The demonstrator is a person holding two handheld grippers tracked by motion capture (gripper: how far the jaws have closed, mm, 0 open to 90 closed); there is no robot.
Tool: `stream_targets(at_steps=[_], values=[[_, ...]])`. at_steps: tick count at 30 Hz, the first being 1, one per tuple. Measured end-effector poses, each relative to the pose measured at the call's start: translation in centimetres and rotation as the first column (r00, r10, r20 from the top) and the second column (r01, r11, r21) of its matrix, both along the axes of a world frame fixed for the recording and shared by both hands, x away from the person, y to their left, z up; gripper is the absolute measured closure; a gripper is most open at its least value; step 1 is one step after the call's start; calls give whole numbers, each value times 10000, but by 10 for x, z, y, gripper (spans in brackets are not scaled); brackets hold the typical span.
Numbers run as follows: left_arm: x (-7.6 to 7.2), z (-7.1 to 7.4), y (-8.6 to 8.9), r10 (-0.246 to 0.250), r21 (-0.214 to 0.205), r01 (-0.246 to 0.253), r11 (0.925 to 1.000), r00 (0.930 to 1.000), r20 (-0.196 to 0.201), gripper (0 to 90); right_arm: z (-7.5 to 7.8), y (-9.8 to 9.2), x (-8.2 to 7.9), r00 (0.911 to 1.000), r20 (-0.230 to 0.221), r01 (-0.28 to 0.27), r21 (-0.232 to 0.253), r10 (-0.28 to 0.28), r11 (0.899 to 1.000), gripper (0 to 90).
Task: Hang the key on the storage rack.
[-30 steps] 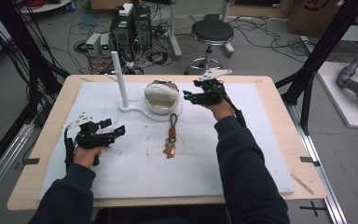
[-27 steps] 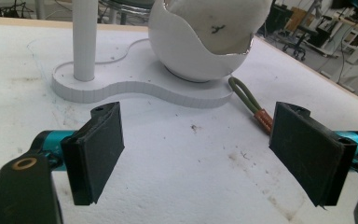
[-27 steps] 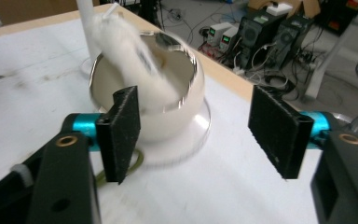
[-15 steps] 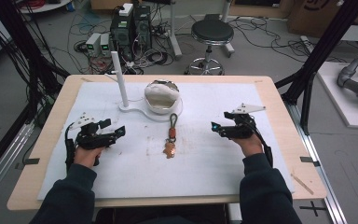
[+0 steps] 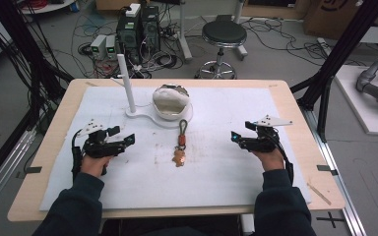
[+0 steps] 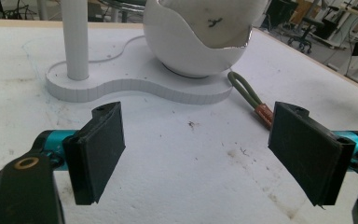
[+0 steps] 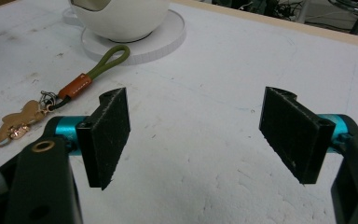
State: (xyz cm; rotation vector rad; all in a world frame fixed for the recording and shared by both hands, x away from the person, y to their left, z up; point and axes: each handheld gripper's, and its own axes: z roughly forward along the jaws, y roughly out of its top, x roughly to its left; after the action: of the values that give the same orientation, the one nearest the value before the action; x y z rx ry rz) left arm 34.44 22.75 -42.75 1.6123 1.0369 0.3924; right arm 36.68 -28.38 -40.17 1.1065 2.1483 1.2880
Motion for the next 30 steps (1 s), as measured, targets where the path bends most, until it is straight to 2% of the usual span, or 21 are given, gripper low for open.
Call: stream_targets(at_steps=[4, 6, 11, 15, 18, 20, 22, 23, 26, 28, 30], values=[[-1, 1, -4, -72, 18, 72, 10000, 10000, -16, 185, -3, -1, 2, 9999, -138, 50, -16, -50, 10000, 249], [-1, 1, -7, -214, -129, 213, 9997, 9997, -109, 199, -5, -1, 2, 9998, -192, 41, -44, -42, 10000, 249], [-1, 2, -16, -534, -300, 533, 9981, 9986, -26, 204, -7, -3, 0, 9994, -260, 234, -130, -237, 9996, 263], [-1, 0, -25, -843, -144, 840, 9964, 9962, -231, 204, -7, -5, 0, 9988, -196, 452, -130, -454, 9989, 270], [0, -2, -32, -1135, -391, 1119, 9929, 9927, -410, 226, -7, -4, -1, 9988, -201, 442, -181, -446, 9989, 270], [3, -2, -39, -1401, -536, 1374, 9891, 9888, -510, 285, -7, -2, -1, 9991, -193, 375, -237, -380, 9990, 270], [5, 1, -50, -1597, -440, 1575, 9865, 9857, -536, 293, -8, -2, -1, 9992, -222, 317, -263, -323, 9992, 270], [6, 2, -53, -1644, -397, 1625, 9859, 9850, -516, 320, -8, -2, -1, 9993, -214, 286, -261, -292, 9992, 271], [10, 5, -68, -1679, -476, 1655, 9851, 9845, -510, 328, -8, -2, -2, 9994, -169, 289, -242, -293, 9993, 272], [15, 4, -79, -1737, -518, 1705, 9840, 9826, -652, 381, -7, -3, -3, 9995, -146, 273, -217, -276, 9994, 273], [21, 2, -93, -1943, -339, 1919, 9808, 9764, -943, 416, -7, -3, -3, 9996, -87, 253, -228, -255, 9994, 273]])
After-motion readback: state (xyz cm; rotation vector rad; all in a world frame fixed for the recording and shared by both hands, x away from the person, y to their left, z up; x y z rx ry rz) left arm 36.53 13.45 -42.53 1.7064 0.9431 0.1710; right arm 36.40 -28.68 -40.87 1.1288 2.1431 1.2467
